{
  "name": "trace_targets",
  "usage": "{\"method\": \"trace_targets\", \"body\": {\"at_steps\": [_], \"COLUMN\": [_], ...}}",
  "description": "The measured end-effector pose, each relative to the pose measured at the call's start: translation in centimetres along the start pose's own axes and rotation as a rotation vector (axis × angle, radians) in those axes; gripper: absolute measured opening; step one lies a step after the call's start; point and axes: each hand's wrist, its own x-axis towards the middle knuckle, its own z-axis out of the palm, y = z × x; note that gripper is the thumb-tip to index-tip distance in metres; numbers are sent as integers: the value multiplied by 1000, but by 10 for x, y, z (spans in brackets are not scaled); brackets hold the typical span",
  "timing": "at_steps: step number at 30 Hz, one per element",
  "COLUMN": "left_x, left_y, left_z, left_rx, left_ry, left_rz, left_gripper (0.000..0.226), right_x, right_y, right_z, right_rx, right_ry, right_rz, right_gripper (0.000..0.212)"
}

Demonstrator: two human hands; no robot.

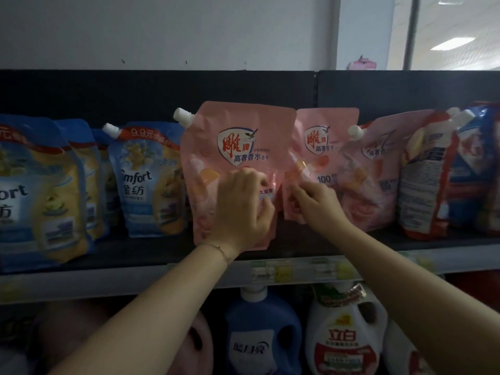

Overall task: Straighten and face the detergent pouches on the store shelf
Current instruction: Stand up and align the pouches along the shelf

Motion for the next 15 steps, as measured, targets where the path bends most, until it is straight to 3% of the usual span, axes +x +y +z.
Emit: {"method": "trace_targets", "body": {"at_steps": [4,8,12,15], "left_x": [7,12,10,8], "left_y": [29,50,57,57], "left_z": [25,49,67,72], "left_rx": [-2,-9,-9,-16], "left_ry": [-277,-429,-499,-562], "left_rz": [214,224,153,92], "left_gripper": [15,27,28,30], "right_x": [-1,2,12,16], "right_y": [21,48,70,79], "right_z": [-32,-65,-94,-103], "right_rx": [-221,-514,-761,-825], "right_ry": [-15,115,60,-57], "right_rz": [7,57,316,353], "right_gripper": [29,24,73,81]}}
